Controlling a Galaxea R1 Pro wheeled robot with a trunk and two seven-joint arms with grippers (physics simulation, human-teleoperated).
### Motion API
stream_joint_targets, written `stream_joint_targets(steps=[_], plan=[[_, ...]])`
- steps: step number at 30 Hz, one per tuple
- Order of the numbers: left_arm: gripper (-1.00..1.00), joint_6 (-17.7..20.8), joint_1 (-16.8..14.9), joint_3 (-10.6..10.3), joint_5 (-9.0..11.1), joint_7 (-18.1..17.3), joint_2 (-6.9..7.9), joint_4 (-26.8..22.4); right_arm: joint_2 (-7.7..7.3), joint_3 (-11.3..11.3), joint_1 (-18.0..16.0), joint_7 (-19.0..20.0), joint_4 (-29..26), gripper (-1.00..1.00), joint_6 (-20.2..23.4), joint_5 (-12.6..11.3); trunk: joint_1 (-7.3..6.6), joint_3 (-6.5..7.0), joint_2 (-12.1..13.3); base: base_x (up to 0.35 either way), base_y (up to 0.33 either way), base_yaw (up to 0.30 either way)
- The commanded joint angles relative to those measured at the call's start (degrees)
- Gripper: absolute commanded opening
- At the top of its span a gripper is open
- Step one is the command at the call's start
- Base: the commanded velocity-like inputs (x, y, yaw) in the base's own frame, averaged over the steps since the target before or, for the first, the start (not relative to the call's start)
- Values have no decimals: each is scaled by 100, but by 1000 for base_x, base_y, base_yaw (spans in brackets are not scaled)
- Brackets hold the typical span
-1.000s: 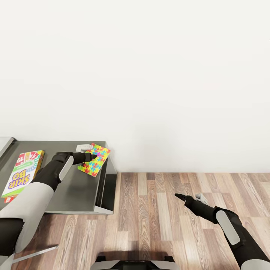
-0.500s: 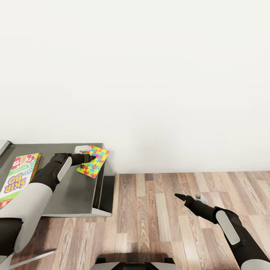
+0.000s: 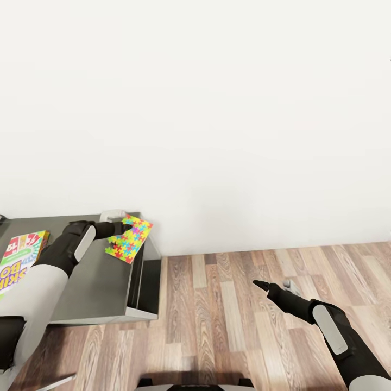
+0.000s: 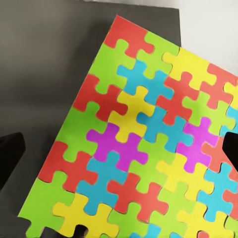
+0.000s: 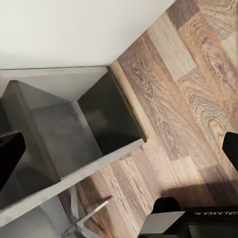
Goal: Put all the toys in the child's room - the three board games (two on the bed and one on the table), the two jigsaw puzzles on the table, and the tennis ball on the table - inside the toy box on the table in the child's room.
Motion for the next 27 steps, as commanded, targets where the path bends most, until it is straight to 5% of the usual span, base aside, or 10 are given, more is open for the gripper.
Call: stream_joint_targets(steps=[1, 7, 17, 27], plan=[[100, 24, -2, 4, 24, 0, 39, -6, 2, -12, -4, 17, -2, 100, 35, 5, 4, 0, -9, 0, 0, -121], [100, 148, -2, 278, 33, -7, 209, -6, 9, -15, -4, 17, -2, 100, 35, 5, 4, 51, -9, 0, 0, -119], [100, 431, 1, 428, 52, -236, 551, -1, 25, -15, -4, 17, -2, 100, 35, 5, 4, 135, -9, 0, 0, -118], [100, 626, 162, 436, 18, -2285, 980, 24, 42, -15, -4, 17, -2, 100, 35, -2, 4, 219, -9, 0, 0, -104]])
